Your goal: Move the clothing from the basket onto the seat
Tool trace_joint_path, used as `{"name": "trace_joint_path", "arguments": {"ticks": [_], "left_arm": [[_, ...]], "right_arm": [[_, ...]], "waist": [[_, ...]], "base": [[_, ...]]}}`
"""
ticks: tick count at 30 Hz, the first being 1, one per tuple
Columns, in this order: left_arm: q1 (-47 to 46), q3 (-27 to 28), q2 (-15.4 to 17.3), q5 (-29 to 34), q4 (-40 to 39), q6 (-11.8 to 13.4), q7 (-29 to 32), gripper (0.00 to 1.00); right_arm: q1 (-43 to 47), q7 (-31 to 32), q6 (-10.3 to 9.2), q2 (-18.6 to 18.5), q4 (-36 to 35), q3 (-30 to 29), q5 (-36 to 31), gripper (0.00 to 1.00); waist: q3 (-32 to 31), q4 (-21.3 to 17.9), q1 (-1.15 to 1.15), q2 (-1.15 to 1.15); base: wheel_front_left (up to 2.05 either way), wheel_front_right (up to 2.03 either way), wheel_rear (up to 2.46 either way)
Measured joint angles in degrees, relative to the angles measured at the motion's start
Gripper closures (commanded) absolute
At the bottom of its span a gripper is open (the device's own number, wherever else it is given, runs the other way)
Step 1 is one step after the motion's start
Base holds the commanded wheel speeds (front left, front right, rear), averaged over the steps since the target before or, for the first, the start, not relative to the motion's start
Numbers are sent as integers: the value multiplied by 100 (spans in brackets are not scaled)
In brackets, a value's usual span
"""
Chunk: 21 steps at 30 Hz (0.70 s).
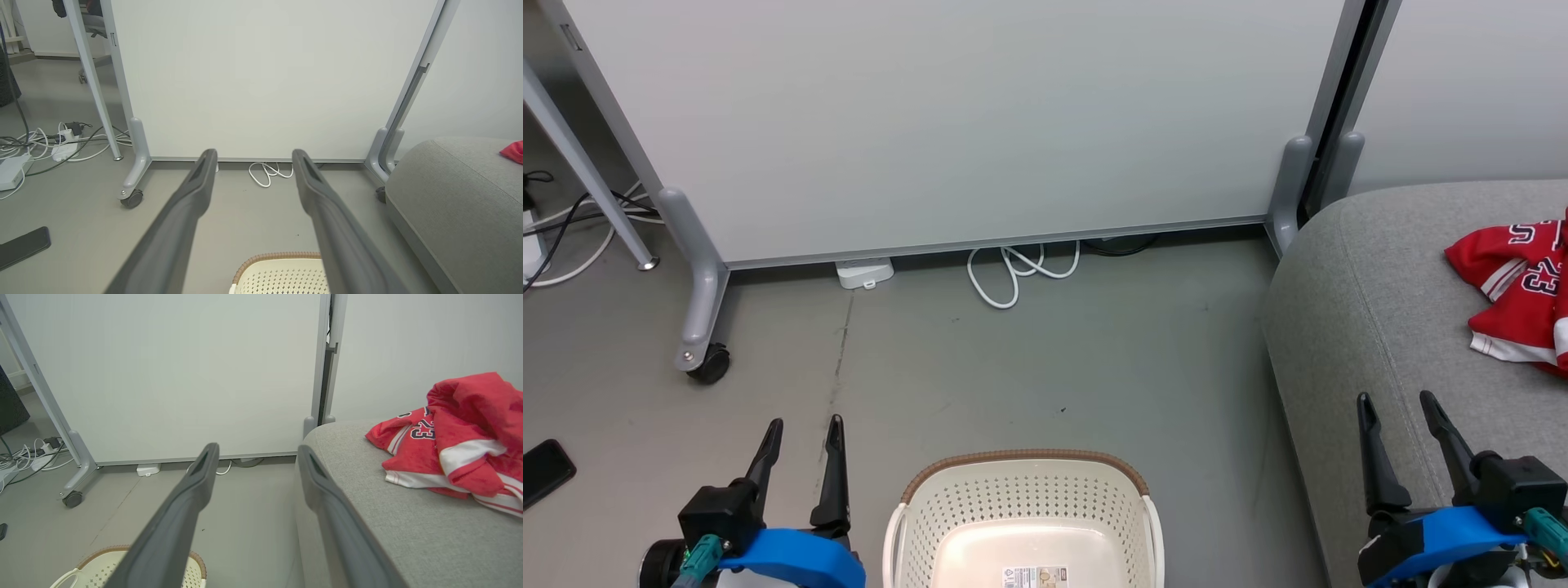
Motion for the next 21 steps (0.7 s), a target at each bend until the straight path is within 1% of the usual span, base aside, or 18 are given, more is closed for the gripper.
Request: {"name": "trace_joint_path", "arguments": {"ticks": [13,21], "left_arm": [[-36,-7,-43,62,164,-18,0,0],[-36,-58,-70,65,183,-18,0,0]], "right_arm": [[42,80,0,-1,-87,98,220,0],[43,112,0,0,-98,191,231,0]], "waist": [[-13,-15,0,0],[-25,4,0,0]], "base": [[0,0,0],[0,0,0]]}}
